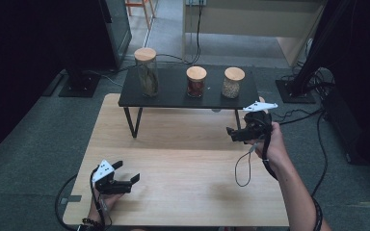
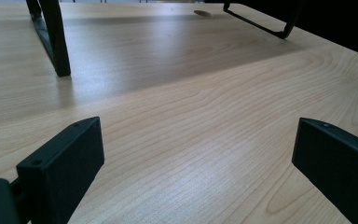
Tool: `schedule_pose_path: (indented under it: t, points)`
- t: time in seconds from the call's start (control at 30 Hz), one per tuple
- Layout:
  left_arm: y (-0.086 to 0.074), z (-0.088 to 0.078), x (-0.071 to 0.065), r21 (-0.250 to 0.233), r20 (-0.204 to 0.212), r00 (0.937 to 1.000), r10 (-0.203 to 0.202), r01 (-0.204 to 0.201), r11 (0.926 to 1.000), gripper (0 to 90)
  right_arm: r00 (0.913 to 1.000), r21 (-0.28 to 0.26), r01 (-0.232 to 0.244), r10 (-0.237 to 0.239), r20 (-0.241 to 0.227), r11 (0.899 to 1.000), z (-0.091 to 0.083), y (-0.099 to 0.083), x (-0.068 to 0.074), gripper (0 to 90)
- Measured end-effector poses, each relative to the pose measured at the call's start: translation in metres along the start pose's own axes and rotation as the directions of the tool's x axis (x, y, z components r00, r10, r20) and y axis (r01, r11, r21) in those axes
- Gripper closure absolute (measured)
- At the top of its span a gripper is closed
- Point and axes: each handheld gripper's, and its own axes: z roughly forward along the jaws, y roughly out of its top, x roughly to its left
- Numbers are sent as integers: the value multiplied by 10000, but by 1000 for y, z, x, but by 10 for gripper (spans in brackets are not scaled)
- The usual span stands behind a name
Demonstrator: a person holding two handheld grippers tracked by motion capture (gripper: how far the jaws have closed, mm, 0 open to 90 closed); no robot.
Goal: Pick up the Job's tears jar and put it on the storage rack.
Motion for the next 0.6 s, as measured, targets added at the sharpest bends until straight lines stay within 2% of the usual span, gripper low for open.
schedule_pose_path:
  t: [0.27, 0.37, 0.6]
  points:
    - [1, 0, 0, 28, 4, 10000, -5, 5, 10000, 22, 9998, -287, -153, 148, -153, 9995, 3, -32, -1, 1]
    - [1, 0, 0, 44, 5, 10000, 13, -13, 10000, 22, 9998, -324, -19, 13, -185, 9995, 5, -44, -1, 0]
    - [1, 1, 0, 61, -14, 10000, 0, 1, 10000, 22, 9995, -451, -119, 106, -299, 9989, 10, -68, -2, 0]
